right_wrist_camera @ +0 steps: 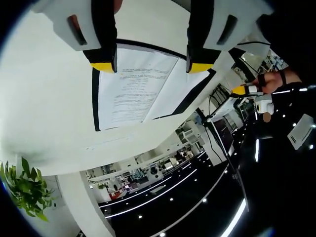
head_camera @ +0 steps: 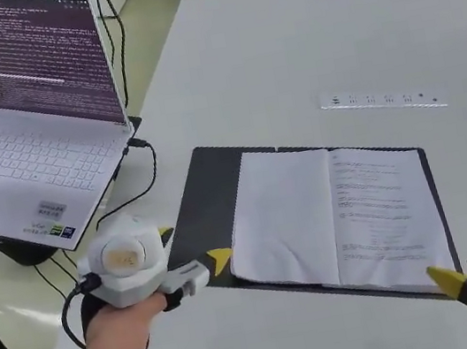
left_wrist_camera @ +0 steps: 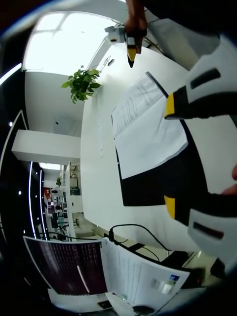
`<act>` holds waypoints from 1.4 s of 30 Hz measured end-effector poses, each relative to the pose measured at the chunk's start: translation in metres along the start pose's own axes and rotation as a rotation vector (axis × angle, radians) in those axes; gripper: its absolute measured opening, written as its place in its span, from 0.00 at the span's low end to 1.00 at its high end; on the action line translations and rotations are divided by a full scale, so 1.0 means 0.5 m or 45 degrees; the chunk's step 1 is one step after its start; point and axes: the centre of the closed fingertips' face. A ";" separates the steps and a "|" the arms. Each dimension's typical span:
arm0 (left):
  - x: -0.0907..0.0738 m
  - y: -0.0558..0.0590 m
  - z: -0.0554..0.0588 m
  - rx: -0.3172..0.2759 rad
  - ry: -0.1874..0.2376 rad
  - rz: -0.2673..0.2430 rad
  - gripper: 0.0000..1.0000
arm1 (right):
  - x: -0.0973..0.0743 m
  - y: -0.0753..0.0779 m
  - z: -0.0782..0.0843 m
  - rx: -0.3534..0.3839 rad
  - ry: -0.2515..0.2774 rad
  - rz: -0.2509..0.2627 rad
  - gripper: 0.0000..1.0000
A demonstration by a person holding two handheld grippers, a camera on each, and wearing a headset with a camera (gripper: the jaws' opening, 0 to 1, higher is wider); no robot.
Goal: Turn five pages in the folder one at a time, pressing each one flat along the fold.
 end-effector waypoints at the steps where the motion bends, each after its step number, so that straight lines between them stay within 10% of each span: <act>1: 0.000 -0.001 0.001 0.002 -0.001 0.000 0.60 | -0.001 0.000 0.000 -0.005 -0.002 -0.001 0.56; 25: -0.008 0.010 -0.005 0.007 0.019 0.047 0.71 | -0.050 0.005 0.005 -0.024 -0.003 0.021 0.66; 42: 0.019 0.063 -0.003 0.042 -0.024 0.128 0.73 | -0.065 0.006 -0.003 -0.037 0.011 0.028 0.70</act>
Point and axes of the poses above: the centre of the closed fingertips' face, and the gripper's own axes: x roughly forward along the fingers, y roughly to its right, z roughly out of its underside, and after that the axes turned 1 degree about z, right-handed
